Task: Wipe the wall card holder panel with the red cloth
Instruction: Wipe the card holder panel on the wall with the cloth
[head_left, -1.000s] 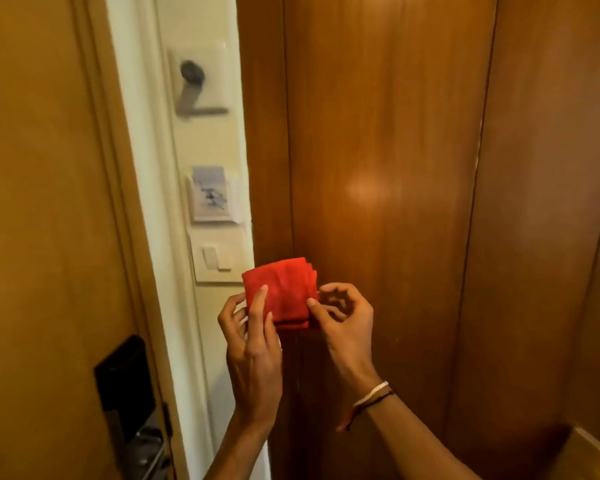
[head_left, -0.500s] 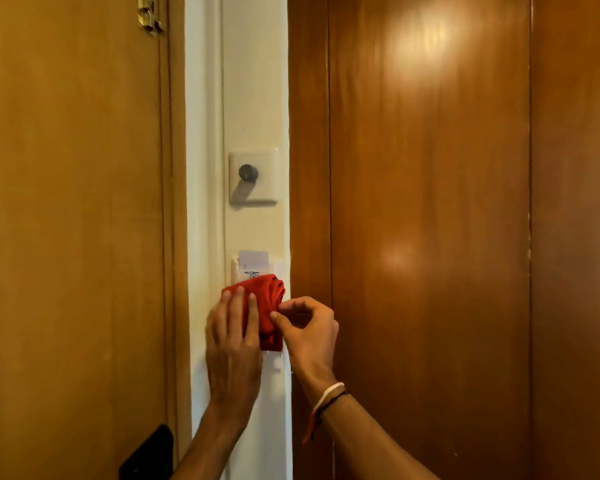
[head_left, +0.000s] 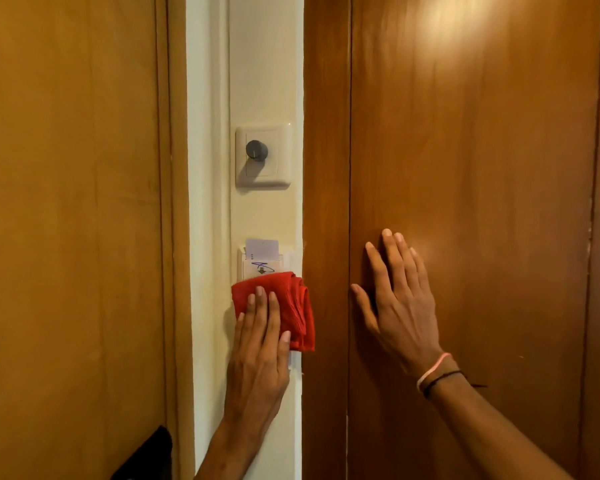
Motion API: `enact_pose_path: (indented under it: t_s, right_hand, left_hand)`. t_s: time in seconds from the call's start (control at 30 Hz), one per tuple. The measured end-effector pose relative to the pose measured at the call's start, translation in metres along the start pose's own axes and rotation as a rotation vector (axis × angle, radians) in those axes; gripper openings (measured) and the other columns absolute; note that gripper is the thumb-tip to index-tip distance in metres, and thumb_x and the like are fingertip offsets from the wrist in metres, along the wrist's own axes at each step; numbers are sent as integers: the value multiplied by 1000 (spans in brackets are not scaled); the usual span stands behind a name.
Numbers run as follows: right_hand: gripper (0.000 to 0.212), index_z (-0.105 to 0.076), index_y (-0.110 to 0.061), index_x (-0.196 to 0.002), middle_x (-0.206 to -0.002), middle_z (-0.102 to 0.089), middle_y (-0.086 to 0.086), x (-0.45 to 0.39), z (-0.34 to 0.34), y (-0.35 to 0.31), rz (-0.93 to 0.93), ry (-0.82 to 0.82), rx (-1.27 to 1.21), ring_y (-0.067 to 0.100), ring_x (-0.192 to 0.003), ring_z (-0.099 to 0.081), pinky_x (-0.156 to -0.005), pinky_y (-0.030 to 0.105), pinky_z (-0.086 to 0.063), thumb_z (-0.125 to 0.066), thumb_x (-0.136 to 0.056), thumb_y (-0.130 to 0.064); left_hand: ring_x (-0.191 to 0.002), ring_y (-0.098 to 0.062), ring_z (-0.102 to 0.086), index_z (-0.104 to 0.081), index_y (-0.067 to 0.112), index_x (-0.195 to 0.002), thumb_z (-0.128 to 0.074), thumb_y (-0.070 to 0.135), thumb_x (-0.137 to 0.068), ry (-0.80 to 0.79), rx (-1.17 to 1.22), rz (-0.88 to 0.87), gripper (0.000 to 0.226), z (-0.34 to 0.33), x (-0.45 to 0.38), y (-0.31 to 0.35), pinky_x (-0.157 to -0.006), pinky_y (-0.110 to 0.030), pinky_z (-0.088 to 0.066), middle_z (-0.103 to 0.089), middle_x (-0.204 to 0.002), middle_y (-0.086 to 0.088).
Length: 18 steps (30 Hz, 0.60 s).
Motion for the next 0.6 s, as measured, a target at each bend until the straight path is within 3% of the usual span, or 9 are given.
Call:
enact_pose_path:
  t_s: [0.13,0.23,0.33,0.47,0.6]
  right_hand:
    - [75,-20,-15,-162,-171,-13,19,6,-15,0,28,18,103,32,-161,-10,-131,47,-15,-35,-102,-57]
    - [76,-18,-16,-163,-171,-12,18,5,-18,-1,37,35,110,32,-161,-9,-131,47,-13,-35,-102,-57]
    - [76,-18,-16,-163,-171,-11,18,6,-20,-2,43,57,105,32,-161,-9,-131,47,-12,-35,-102,-57]
    - [74,-19,-16,-163,-171,-15,19,3,-18,-2,41,74,121,33,-160,-12,-132,46,-12,-35,-102,-57]
    - [75,-18,-16,-163,-170,-15,19,7,-18,-3,44,86,126,33,-160,-12,-132,45,-11,-35,-102,-57]
  left_hand:
    - [-142,-36,-30,-27,6,-145,-27,35,-100,63,7,-6,54,9,-29,-10,-113,-57,-31,-36,-151,-20]
    - [-145,-32,-24,-22,10,-148,-28,38,-100,38,21,-30,56,4,-14,-6,-116,-53,-26,-30,-155,-16]
    - [-144,-31,-27,-26,9,-147,-26,39,-101,40,4,-82,55,4,-14,-7,-113,-57,-34,-31,-154,-14]
    - [-149,-25,-17,-17,14,-151,-25,41,-101,63,33,8,57,10,-41,-8,-120,-50,-23,-23,-159,-12]
    - [-147,-30,-21,-20,9,-149,-24,38,-102,1,-38,-100,55,4,-9,-5,-116,-53,-30,-25,-156,-14]
Point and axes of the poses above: each hand's wrist, its own x-axis away from the middle knuckle, its own z-axis out of the back of the hand, y = z × x, the point moved 5 cm from there along -x, towards the middle knuckle
